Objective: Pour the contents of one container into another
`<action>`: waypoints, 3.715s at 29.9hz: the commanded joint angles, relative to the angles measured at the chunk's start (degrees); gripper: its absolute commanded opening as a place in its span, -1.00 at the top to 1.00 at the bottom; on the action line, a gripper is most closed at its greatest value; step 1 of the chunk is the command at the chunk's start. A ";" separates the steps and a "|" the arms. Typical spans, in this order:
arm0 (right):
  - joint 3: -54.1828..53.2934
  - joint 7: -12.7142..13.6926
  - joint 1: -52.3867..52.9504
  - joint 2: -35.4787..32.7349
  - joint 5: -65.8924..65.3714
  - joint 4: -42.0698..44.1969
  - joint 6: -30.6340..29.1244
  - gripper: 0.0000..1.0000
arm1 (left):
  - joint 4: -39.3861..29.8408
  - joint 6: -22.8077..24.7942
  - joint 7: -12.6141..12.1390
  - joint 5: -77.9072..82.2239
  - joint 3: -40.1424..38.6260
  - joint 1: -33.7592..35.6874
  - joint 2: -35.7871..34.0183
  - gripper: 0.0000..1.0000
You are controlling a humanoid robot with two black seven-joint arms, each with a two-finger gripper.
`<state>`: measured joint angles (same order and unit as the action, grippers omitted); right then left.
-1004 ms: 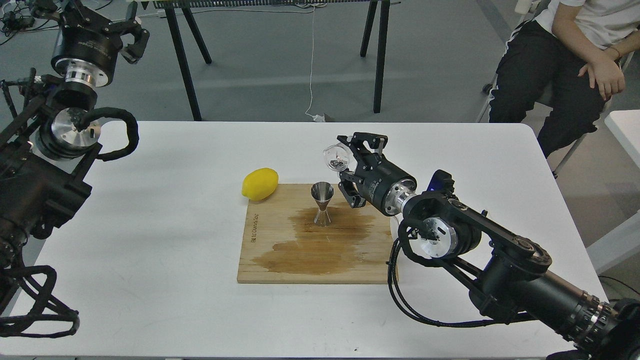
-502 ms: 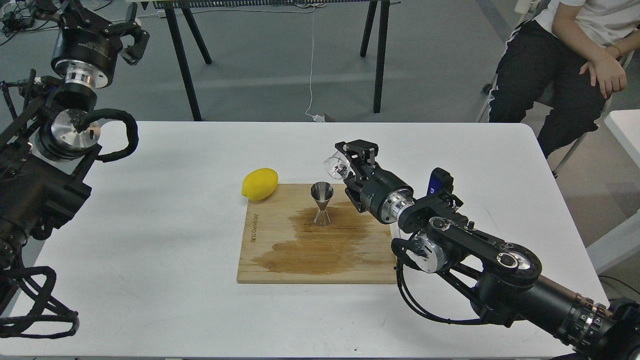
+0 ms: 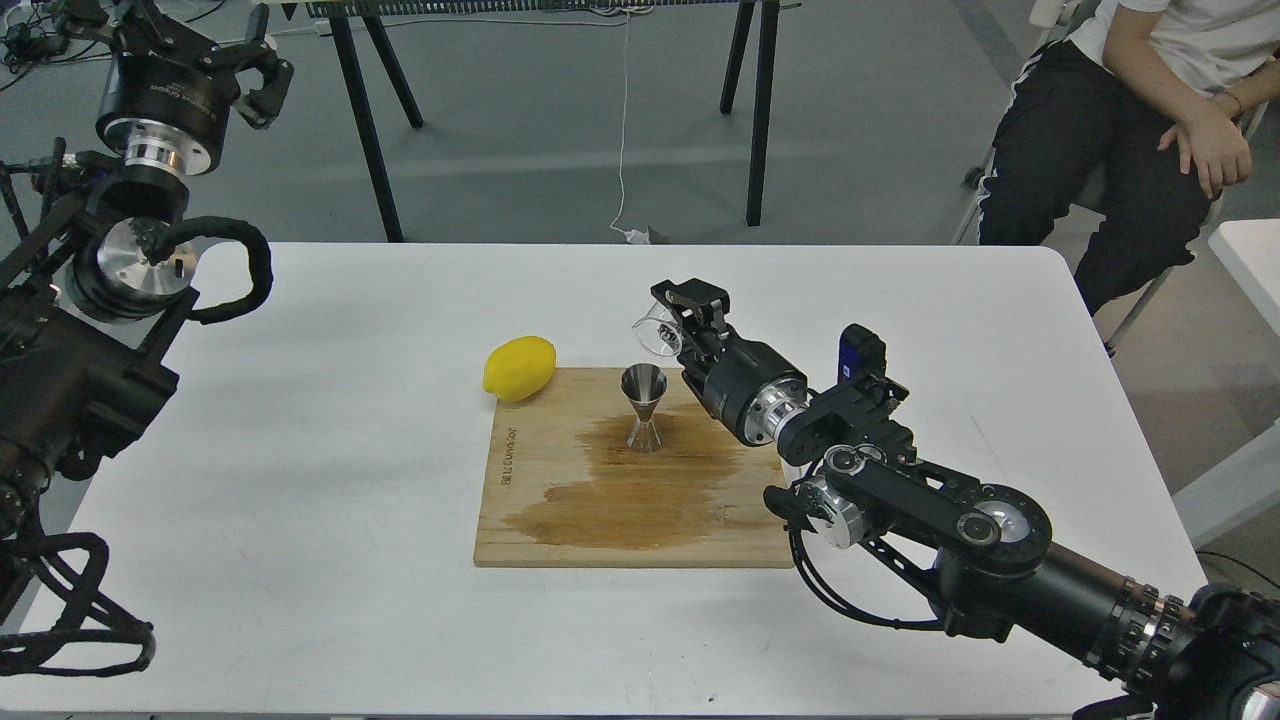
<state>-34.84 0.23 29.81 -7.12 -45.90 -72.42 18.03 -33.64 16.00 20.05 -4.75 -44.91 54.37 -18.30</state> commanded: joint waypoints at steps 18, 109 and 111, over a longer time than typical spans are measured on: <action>6.00 -5.50 0.52 0.00 -11.05 3.77 1.75 0.19 | 0.07 0.26 0.08 0.00 0.00 -0.05 0.02 -1.00; -35.04 1.88 -24.01 -4.83 74.55 16.78 -18.03 -0.46 | -0.02 -1.06 0.08 -0.09 -0.09 -0.40 0.46 -1.00; -35.04 1.88 -23.92 -4.83 74.55 16.78 -18.20 -0.45 | -0.02 -1.06 0.08 -0.09 -0.18 -0.40 0.37 -1.00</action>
<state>-69.88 2.10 5.82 -11.96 28.65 -55.56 0.02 -33.67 14.95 20.13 -4.83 -45.00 53.98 -17.85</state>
